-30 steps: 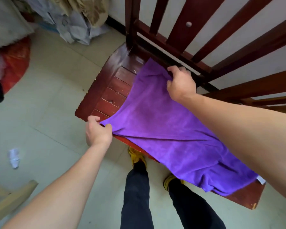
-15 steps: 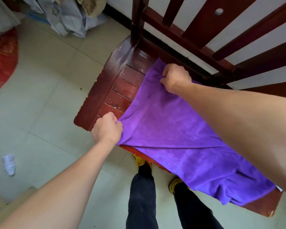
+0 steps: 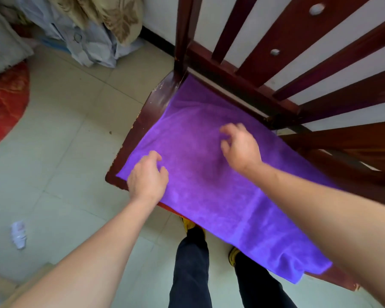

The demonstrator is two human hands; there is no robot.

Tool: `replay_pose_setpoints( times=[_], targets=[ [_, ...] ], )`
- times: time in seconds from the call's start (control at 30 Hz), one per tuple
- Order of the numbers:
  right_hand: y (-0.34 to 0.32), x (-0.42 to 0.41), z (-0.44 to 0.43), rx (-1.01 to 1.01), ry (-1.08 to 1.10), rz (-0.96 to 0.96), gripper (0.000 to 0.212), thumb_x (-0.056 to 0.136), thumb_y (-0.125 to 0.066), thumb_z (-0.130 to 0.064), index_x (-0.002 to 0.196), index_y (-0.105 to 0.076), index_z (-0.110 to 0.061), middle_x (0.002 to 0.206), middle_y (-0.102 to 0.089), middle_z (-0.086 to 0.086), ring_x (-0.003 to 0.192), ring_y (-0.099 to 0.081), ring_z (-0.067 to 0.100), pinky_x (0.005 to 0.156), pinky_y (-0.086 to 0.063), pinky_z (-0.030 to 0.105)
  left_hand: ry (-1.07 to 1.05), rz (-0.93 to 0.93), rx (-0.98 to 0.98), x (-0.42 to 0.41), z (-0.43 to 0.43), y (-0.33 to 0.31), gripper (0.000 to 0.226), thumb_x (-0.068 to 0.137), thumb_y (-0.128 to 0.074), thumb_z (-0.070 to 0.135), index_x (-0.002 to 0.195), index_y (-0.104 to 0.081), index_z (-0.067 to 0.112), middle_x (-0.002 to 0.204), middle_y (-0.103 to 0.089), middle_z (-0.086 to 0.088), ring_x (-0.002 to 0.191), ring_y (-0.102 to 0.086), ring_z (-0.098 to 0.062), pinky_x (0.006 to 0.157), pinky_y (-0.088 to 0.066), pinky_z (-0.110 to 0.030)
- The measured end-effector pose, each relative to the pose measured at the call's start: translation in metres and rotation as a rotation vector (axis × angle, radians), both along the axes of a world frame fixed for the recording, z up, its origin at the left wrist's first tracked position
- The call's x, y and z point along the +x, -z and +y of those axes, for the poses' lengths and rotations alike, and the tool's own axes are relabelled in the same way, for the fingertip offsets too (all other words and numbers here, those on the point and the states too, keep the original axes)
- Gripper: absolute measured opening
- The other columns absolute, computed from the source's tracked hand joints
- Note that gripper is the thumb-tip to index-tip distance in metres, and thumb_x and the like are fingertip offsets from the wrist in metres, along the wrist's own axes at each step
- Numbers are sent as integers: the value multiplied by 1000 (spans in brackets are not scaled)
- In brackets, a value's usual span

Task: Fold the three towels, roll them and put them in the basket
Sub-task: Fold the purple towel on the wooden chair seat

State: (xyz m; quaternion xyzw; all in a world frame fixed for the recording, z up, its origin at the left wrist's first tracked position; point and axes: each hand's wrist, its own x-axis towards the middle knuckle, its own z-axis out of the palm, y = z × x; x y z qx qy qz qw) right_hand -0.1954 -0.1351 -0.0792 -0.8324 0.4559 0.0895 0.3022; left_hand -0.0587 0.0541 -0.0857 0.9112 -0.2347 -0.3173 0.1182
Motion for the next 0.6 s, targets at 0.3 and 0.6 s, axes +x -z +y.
replay_pose_setpoints(
  times=[0.3, 0.6],
  targets=[
    [-5, -216, -7, 74, 337, 370, 42, 86, -60, -14, 128, -58, -13, 123, -55, 20, 106, -60, 38, 90, -47, 40, 311, 186, 233, -91, -26, 2, 41, 90, -54, 29, 129, -50, 19, 121, -52, -12, 113, -54, -33, 85, -46, -42],
    [-9, -371, -38, -12, 816, 360, 40, 86, -66, -22, 123, -59, -8, 120, -62, 23, 112, -58, 39, 95, -44, 41, 562, 256, 84, -242, -75, -25, 27, 90, -51, 28, 116, -56, 22, 105, -66, -4, 105, -58, -28, 77, -43, -34]
  ],
)
